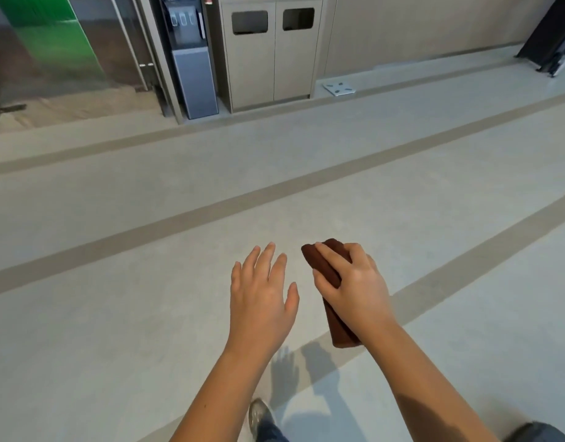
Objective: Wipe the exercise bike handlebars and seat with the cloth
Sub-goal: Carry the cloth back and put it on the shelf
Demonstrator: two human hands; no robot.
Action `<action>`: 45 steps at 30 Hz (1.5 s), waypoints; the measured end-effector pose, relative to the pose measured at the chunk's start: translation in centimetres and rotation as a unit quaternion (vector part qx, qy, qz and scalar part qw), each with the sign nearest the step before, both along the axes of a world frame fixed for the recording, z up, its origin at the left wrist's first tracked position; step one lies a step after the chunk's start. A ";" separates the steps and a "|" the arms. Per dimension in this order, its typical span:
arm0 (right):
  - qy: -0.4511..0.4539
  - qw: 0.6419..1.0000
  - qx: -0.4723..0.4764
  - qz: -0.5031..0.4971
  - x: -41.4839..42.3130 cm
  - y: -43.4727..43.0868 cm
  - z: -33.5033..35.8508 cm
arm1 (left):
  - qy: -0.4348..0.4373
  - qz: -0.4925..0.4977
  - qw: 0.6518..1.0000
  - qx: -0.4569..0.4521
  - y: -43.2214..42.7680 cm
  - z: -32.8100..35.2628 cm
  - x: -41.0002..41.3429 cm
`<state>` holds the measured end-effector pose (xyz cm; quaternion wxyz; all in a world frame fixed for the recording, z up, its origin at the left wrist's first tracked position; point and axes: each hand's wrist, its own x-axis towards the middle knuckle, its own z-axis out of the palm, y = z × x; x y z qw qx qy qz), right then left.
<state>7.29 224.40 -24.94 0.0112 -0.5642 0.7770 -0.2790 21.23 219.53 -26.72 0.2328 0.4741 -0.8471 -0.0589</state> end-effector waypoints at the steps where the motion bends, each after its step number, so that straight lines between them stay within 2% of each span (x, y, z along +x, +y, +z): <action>1: 0.001 1.000 -0.003 0.001 -0.6 -2.3 0.3 | 0.001 -0.001 1.000 -0.005 -2.4 0.3 -0.7; 9: -0.027 0.999 -0.008 -0.023 -6.7 -16.4 -0.1 | -0.023 -0.027 0.999 -0.030 -16.8 0.2 -7.3; 15: -0.042 0.999 0.012 -0.021 -14.8 -28.3 -1.9 | -0.063 -0.036 0.995 -0.066 -28.5 0.0 -16.0; 23: -0.050 0.998 -0.041 -0.024 -28.0 -44.6 0.7 | -0.055 -0.046 0.997 -0.040 -44.5 1.9 -28.1; 25: -0.050 0.996 -0.066 -0.031 -30.0 -48.5 1.2 | -0.058 -0.036 0.996 -0.064 -48.0 2.2 -30.0; 30: -0.074 0.997 -0.016 0.007 -32.9 -57.9 0.6 | -0.043 -0.014 0.998 -0.051 -57.1 1.0 -32.5; 37: -0.070 0.997 -0.018 0.020 -33.9 -75.2 -1.1 | -0.044 -0.003 0.999 -0.007 -74.0 -1.1 -33.7; 45: -0.080 0.996 -0.010 0.036 -34.0 -95.3 0.9 | -0.028 0.008 0.999 -0.020 -94.3 1.5 -33.2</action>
